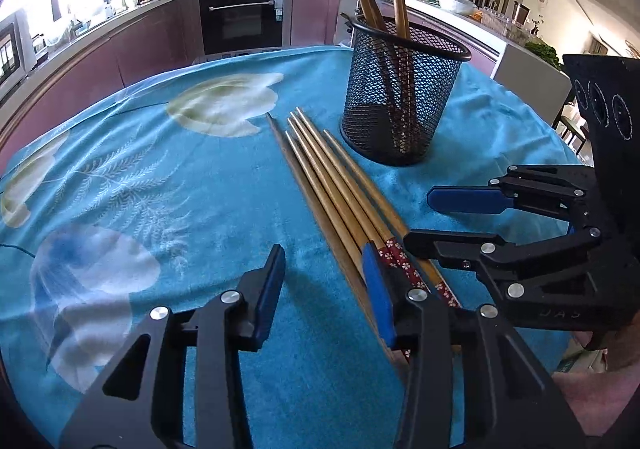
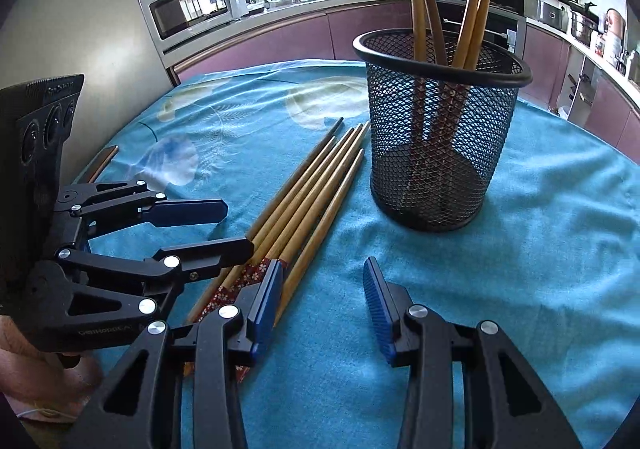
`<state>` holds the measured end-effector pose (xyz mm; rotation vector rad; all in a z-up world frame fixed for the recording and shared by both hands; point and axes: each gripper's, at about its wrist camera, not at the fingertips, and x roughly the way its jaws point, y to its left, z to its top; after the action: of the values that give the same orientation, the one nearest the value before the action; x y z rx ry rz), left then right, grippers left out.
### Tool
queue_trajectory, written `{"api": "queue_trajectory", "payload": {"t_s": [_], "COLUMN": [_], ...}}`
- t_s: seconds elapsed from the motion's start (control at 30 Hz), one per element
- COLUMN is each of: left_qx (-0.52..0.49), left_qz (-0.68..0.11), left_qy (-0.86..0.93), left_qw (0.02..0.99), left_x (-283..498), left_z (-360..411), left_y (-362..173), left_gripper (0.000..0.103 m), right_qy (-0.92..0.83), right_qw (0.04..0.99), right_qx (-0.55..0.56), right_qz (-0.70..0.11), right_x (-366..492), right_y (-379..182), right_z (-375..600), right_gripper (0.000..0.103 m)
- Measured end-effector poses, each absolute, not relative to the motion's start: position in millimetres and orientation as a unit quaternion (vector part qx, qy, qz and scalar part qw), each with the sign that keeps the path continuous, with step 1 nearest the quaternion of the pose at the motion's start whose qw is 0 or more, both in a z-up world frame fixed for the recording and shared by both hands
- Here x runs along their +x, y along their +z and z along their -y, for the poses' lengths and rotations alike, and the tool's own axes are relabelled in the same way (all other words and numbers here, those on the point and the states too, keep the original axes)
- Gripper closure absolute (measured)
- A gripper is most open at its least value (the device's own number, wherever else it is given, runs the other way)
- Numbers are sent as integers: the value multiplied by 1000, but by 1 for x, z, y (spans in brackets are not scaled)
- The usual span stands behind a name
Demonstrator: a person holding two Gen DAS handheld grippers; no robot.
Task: Organize utensils
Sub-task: 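Open both tools and return them over the remaining chopsticks, then grasp a chopstick with the left tool while the right tool grasps another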
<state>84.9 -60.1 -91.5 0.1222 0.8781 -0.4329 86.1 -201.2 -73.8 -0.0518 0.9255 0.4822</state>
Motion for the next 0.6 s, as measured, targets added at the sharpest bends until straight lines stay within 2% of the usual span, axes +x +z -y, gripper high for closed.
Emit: {"api": "queue_trajectory", "payload": {"t_s": [0.03,0.3,0.47,0.6], "left_qx": [60,62,48,44], "left_qz": [-422,-426,-438,-440], "left_qy": [-206,-204,-201,-193], "left_qw": [881,879,875,876], "left_x": [85,91,108,114], "left_z": [60,61,60,61], "left_y": [-91,-92,-95,-95], "left_gripper": [69,71,83,91], "right_qy": [228,218,213,208], "right_qw": [867,869,871,872], "right_qx": [-26,-37,-46,-40], "right_qz": [-442,-443,-441,-442], "right_x": [86,90,99,104], "right_y": [-74,-75,-77,-76], "right_z": [202,197,190,192], "right_gripper": [67,69,69,80]}}
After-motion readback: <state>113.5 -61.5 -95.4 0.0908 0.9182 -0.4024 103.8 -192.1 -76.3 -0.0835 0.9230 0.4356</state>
